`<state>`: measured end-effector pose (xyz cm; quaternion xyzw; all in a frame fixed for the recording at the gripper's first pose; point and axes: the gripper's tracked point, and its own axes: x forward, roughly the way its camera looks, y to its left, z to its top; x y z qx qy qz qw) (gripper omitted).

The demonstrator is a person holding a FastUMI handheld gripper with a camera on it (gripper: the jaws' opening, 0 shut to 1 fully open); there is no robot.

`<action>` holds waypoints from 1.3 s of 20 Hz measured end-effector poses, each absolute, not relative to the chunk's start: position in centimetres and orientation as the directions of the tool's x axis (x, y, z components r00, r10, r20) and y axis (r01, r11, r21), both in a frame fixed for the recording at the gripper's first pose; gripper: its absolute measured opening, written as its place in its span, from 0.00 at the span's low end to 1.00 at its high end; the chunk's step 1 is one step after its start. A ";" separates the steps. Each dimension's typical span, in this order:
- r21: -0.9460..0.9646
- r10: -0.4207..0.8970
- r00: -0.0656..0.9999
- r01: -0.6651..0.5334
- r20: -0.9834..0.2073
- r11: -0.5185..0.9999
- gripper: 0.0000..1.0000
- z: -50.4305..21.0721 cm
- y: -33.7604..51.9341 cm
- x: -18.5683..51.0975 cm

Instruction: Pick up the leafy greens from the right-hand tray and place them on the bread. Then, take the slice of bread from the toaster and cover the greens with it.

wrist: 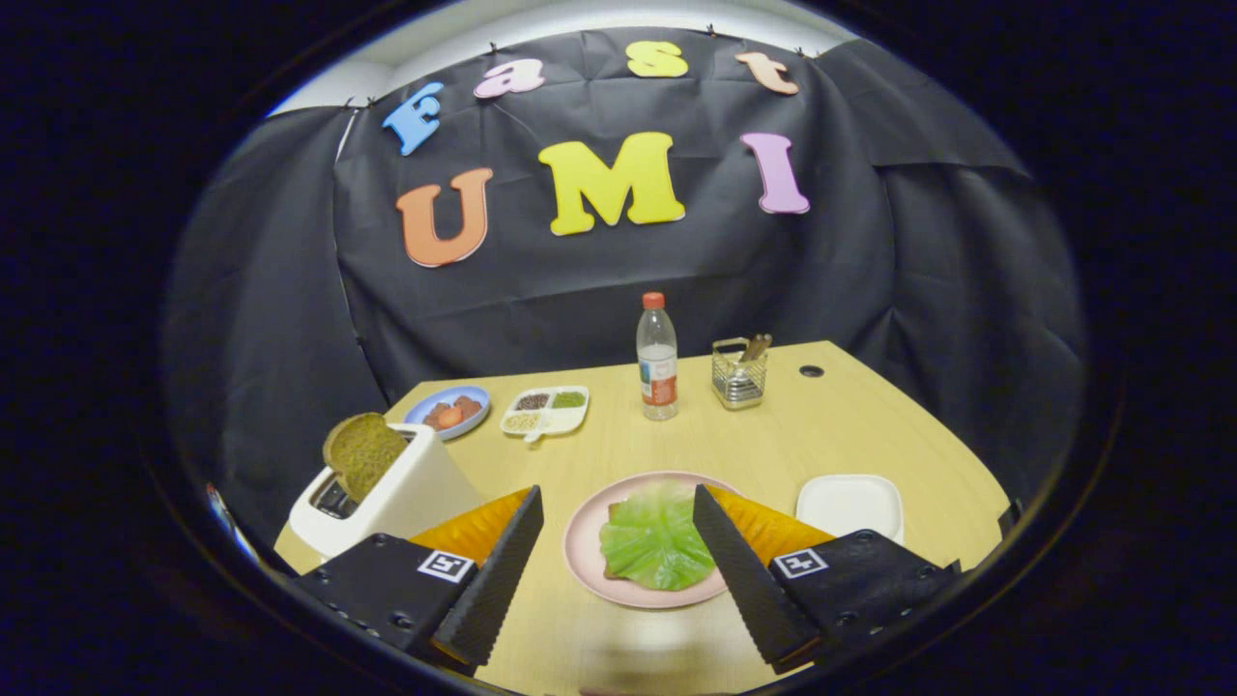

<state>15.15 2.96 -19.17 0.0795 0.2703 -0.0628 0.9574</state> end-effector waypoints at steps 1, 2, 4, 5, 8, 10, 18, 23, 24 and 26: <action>0.112 -0.072 0.857 0.149 -0.509 0.982 0.96 -18.1 4.0 15.2; 0.105 -0.067 0.868 0.135 -0.492 0.985 0.96 -17.2 5.1 15.2; 0.094 -0.059 0.880 0.116 -0.471 0.989 0.96 -15.9 7.2 15.5; 0.092 -0.051 0.885 0.106 -0.462 0.990 0.96 -15.3 8.3 15.7; 0.085 -0.036 0.899 0.080 -0.437 0.993 0.96 -13.8 11.5 16.6; 0.083 -0.021 0.911 0.061 -0.413 0.995 0.96 -13.1 13.9 17.6; 0.023 -0.021 0.900 0.035 -0.436 0.999 0.96 -15.8 22.0 21.6; -0.035 -0.055 0.865 0.044 -0.499 0.998 0.97 -19.0 24.4 23.6; -0.058 -0.075 0.853 0.052 -0.517 0.997 0.96 -19.7 24.4 23.8; -0.092 -0.078 0.827 0.031 -0.557 0.995 0.96 -21.2 25.3 24.4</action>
